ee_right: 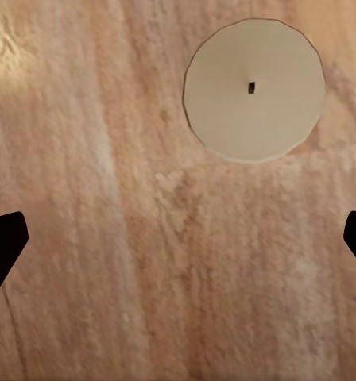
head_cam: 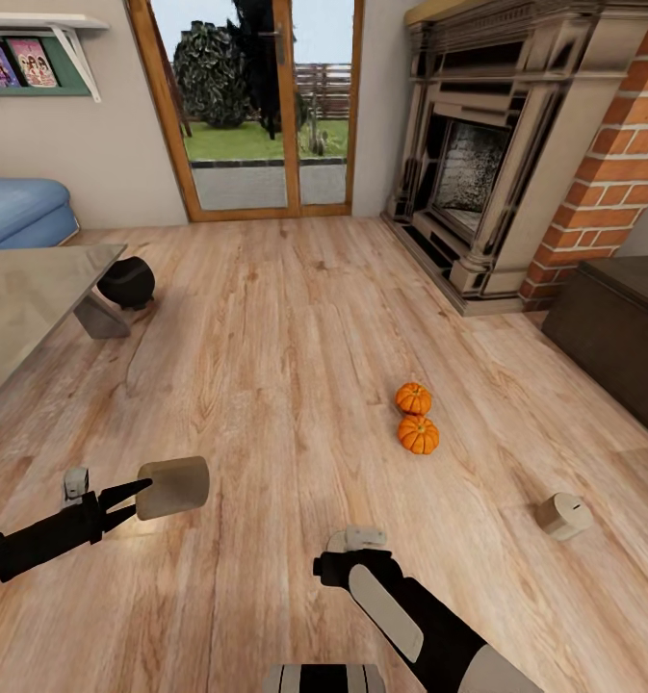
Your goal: Place each of the two pumpkins and all three candles from the living room inside a cabinet in the living room (use any cabinet), then make sure every cabinet is closed, and position the cauldron so it is next to a table in the living room.
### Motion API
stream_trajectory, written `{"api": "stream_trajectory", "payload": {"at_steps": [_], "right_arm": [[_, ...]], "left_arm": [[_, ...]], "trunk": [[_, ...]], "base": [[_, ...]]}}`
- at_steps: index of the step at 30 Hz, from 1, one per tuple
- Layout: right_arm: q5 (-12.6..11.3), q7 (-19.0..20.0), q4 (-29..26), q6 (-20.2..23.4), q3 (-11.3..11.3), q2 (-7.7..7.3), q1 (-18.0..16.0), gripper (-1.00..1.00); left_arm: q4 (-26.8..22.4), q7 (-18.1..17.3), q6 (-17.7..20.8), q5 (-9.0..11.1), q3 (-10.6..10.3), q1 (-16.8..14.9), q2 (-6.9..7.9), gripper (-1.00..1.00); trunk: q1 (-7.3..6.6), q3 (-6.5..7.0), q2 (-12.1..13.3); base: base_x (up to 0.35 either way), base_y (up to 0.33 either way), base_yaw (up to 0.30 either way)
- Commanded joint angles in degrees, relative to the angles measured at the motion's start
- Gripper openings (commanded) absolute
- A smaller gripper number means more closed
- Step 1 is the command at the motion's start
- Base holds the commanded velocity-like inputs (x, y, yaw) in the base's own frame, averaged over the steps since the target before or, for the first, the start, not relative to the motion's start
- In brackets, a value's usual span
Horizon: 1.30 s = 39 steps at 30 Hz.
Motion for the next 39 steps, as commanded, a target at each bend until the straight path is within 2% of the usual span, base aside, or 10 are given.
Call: {"api": "stream_trajectory", "payload": {"at_steps": [1,9,12,15,20,39], "right_arm": [[-0.41,-0.55,-0.08,0.06,0.12,-0.02,-0.05,1.00],[-0.20,-1.69,1.58,0.11,0.03,-0.08,-0.05,1.00],[-0.16,-4.24,1.74,0.04,-0.01,-0.05,-0.05,1.00],[-0.16,-5.36,1.78,-0.02,-1.47,-0.04,-0.05,1.00],[-0.15,-5.45,1.79,-0.08,-2.41,-0.08,-0.05,1.00],[-0.15,-5.20,1.79,-0.38,-2.53,-0.11,-0.05,1.00]], "left_arm": [[-0.01,-0.07,0.14,-0.15,0.05,-0.03,0.00,-1.00],[-0.01,-0.07,0.14,-0.20,0.05,-0.03,0.01,-1.00],[-0.01,-0.07,0.14,-0.22,0.05,-0.03,0.01,-1.00],[-0.01,-0.07,0.14,-0.22,0.03,-0.03,-0.02,-1.00],[-0.01,-0.07,0.14,-0.22,0.04,-0.03,0.00,-1.00],[-0.01,-0.07,0.14,-0.31,-0.04,0.02,-0.08,-1.00]], "trunk": [[-0.01,-0.04,-0.02],[-0.01,-0.04,-0.02],[-0.01,-0.04,-0.02],[-0.01,-0.04,-0.02],[-0.01,-0.04,-0.02],[-0.01,-0.04,-0.02]], "base": [[0.000,0.000,0.000],[0.000,0.000,0.000],[0.000,0.000,0.000],[0.000,0.000,0.000],[0.031,0.000,0.000],[0.098,0.000,0.000]]}}
